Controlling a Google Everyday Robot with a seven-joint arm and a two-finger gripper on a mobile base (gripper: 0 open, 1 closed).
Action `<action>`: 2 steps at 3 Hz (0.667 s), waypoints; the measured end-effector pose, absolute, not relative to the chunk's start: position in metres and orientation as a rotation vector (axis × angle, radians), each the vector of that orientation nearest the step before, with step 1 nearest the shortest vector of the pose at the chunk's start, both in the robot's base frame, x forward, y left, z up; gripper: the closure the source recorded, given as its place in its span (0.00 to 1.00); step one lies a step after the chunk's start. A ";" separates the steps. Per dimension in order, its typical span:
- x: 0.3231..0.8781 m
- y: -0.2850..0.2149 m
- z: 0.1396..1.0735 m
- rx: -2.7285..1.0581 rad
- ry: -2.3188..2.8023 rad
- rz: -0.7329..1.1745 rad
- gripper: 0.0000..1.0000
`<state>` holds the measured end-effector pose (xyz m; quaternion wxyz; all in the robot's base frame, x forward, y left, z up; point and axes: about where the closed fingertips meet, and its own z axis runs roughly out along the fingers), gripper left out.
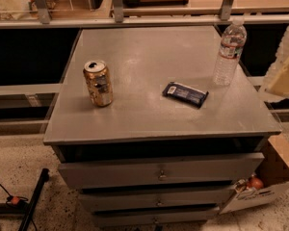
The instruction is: Pick rxbar blueberry
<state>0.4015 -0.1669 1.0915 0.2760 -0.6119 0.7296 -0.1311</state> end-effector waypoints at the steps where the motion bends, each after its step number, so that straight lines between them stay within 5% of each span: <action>1: 0.402 -0.167 1.092 -1.644 1.960 -0.352 0.00; 2: 0.416 -0.163 1.082 -1.663 1.980 -0.334 0.00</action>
Offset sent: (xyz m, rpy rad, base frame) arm 0.0538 -0.0052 -0.0524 -0.0044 0.1423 -0.0150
